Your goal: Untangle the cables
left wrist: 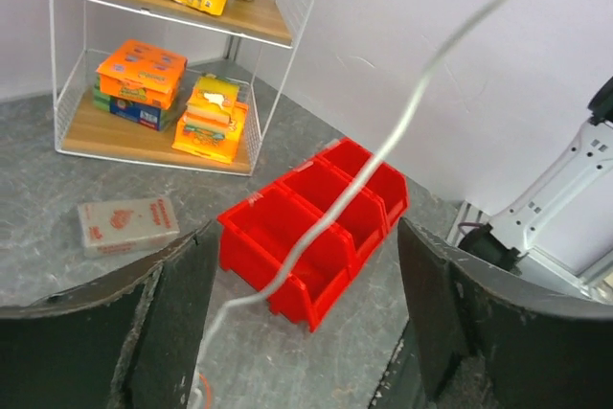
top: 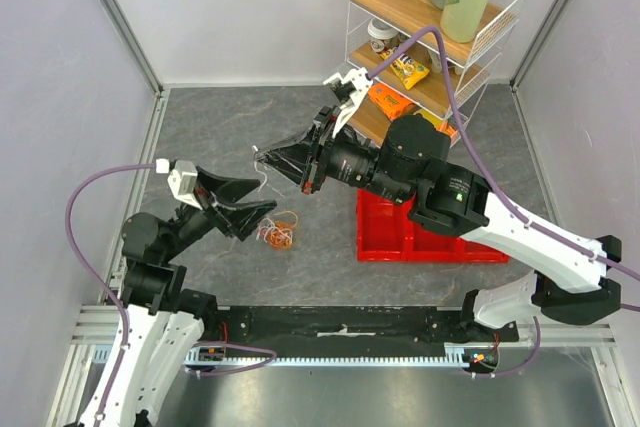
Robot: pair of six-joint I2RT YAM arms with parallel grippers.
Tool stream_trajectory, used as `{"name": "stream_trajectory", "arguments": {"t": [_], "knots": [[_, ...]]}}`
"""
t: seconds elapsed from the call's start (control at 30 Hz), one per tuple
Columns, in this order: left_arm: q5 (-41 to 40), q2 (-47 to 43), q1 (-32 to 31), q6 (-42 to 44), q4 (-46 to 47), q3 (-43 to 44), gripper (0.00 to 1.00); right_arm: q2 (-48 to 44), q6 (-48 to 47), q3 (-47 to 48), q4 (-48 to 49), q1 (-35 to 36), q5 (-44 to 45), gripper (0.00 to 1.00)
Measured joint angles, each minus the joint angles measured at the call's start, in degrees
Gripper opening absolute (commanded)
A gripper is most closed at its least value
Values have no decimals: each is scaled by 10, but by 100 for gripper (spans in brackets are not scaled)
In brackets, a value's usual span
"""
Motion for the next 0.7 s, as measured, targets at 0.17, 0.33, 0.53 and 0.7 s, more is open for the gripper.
{"name": "stream_trajectory", "arguments": {"t": [0.17,0.33,0.53,0.7], "knots": [[-2,59,0,9,78,0,57,0,8,2,5,0,-12,0],[-8,145,0,-5,129,-7,31,2,6,36,-5,0,-12,0],[-47,246,0,-65,196,-110,27,3,4,140,-2,-1,-18,0],[-92,280,0,-96,241,-146,16,1,1,191,9,-1,-30,0]]}}
